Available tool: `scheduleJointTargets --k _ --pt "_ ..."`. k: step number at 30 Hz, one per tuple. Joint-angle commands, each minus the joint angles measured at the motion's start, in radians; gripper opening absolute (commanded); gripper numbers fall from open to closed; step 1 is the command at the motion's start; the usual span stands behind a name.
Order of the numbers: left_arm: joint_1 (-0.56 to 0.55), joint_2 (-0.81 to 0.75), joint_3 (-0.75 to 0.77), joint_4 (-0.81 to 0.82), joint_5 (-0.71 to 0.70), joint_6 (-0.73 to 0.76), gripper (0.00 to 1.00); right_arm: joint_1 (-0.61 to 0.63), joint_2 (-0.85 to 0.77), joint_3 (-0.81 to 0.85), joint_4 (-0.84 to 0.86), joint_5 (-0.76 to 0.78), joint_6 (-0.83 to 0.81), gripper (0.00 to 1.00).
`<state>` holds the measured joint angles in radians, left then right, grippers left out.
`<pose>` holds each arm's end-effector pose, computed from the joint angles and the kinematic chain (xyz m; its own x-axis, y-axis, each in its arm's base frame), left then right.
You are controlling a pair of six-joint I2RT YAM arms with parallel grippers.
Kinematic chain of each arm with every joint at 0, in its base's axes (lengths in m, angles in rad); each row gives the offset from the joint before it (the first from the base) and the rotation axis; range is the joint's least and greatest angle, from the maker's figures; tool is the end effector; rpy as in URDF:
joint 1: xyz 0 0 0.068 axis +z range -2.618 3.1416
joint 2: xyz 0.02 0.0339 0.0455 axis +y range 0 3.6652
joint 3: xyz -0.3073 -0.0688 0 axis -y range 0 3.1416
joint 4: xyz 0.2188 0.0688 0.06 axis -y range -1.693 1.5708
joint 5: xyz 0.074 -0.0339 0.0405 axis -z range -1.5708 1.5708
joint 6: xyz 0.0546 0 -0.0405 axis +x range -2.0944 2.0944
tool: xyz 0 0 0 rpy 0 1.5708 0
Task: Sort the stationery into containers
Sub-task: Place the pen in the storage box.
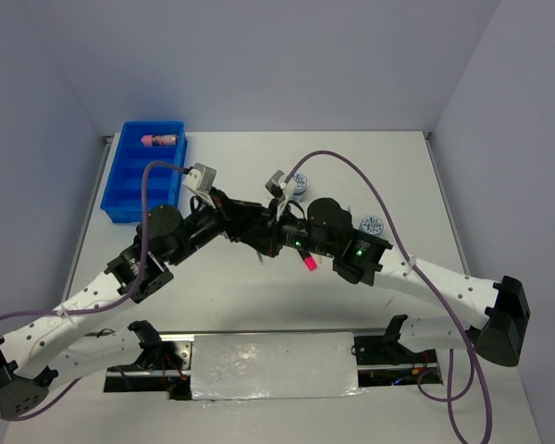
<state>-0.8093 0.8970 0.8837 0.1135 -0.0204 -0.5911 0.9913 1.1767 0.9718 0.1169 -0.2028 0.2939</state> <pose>0.1221 -0.1265 0.4236 -0.3382 -0.4527 -0.8250 0.6277 0.5447 -0.5562 0.1307 0.2197 0.4003 -0.3153 0.0364 -0.9483 -0.8757 0.3740 0.3055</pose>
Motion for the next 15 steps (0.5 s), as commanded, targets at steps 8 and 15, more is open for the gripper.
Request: scheduleJointTargets --k 8,15 --pt "-0.007 0.014 -0.005 -0.098 -0.097 -0.053 0.00 -0.005 -0.035 -0.019 0.090 0.086 0.002 1.00" --pt "0.261 0.072 0.084 -0.178 -0.179 -0.185 0.00 -0.037 -0.083 -0.117 0.056 0.192 0.017 1.00"
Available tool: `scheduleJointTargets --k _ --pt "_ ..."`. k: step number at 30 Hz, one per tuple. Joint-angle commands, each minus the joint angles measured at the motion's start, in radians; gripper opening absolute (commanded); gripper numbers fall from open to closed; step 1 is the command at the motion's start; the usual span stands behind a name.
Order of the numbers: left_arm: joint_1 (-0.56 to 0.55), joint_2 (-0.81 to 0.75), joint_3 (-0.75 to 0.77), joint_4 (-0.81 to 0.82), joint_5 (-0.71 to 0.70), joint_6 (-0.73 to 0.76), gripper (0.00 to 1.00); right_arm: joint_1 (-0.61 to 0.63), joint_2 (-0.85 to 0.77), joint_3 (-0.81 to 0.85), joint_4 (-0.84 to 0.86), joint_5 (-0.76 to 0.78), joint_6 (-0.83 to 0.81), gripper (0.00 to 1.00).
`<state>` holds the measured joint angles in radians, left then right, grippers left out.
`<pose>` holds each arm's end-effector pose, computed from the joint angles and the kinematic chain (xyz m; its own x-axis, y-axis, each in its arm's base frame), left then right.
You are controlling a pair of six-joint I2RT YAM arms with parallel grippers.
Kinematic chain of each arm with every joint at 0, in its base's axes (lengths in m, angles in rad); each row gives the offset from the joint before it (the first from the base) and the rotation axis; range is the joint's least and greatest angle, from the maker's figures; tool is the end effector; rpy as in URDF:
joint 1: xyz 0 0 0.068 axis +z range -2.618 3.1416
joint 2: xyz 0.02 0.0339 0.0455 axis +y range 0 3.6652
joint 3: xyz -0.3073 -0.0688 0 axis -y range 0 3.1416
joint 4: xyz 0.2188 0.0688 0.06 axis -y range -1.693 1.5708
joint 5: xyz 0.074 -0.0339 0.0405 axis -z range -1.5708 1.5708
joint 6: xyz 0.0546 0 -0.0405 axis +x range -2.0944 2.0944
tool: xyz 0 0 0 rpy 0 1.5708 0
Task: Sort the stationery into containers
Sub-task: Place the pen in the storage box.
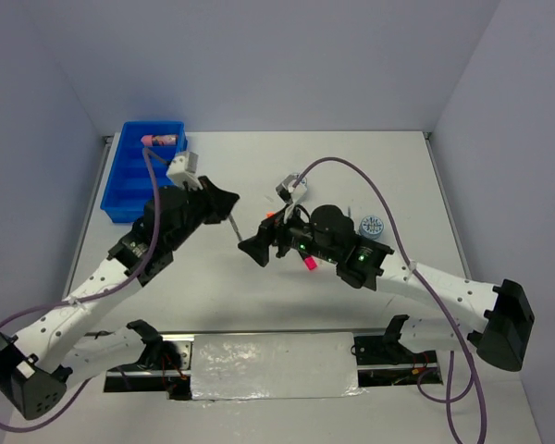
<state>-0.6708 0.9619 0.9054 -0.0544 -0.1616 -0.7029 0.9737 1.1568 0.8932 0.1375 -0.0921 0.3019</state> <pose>0.1568 -0.1132 0.3990 -0.3818 -0.5115 -0.7698 0.3165 0.7102 -0.6289 0.1367 0.2101 0.3796 -0.3276 0.0447 -0.9438 -0.8142 0.4934 0.3060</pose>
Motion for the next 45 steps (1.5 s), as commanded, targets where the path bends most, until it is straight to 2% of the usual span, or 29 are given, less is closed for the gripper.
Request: scheduleJointTargets --k 1,3,5,6,8,9,11,12,14,17,21,34,41,45 --pt "0.164 0.027 0.070 -0.015 -0.039 -0.098 0.00 -0.024 -0.078 -0.052 0.028 0.109 0.011 1.00" --pt "0.285 0.055 0.090 -0.004 -0.035 -0.113 0.00 -0.035 -0.140 -0.100 -0.009 0.239 0.026 1.00" --pt "0.370 0.107 0.079 0.031 -0.052 -0.154 0.00 -0.041 -0.192 -0.163 -0.024 0.291 0.048 1.00" --pt "0.461 0.154 0.070 0.107 -0.049 -0.193 0.00 -0.044 -0.248 -0.187 -0.029 0.331 0.055 1.00" --pt "0.558 0.216 0.030 0.213 -0.010 -0.240 0.00 -0.044 -0.305 -0.243 -0.039 0.344 0.065 1.00" --pt "0.650 0.254 0.021 0.272 0.011 -0.265 0.00 -0.049 -0.354 -0.258 -0.045 0.345 0.068 1.00" --pt "0.735 0.388 0.020 0.431 0.043 -0.342 0.00 -0.049 -0.399 -0.290 -0.071 0.335 0.072 1.00" --pt "0.784 0.479 0.059 0.506 0.050 -0.352 0.00 -0.047 -0.439 -0.306 -0.093 0.322 0.075 1.00" --pt "0.826 0.562 0.120 0.544 0.044 -0.333 0.00 -0.049 -0.472 -0.319 -0.113 0.312 0.077 1.00" --pt "0.862 0.720 0.252 0.556 0.045 -0.267 0.00 -0.049 -0.528 -0.339 -0.130 0.289 0.077 1.00" --pt "0.890 0.808 0.328 0.611 0.060 -0.248 0.00 -0.050 -0.556 -0.366 -0.148 0.267 0.072 1.00" --pt "0.918 1.025 0.500 0.657 0.016 -0.155 0.00 -0.052 -0.425 -0.379 -0.073 0.157 0.059 1.00" --pt "0.916 1.141 0.538 0.732 0.031 -0.152 0.07 -0.052 -0.448 -0.349 -0.096 0.123 0.048 1.00" --pt "0.916 1.172 0.550 0.739 0.042 -0.153 0.19 -0.052 -0.462 -0.336 -0.113 0.130 0.029 1.00"
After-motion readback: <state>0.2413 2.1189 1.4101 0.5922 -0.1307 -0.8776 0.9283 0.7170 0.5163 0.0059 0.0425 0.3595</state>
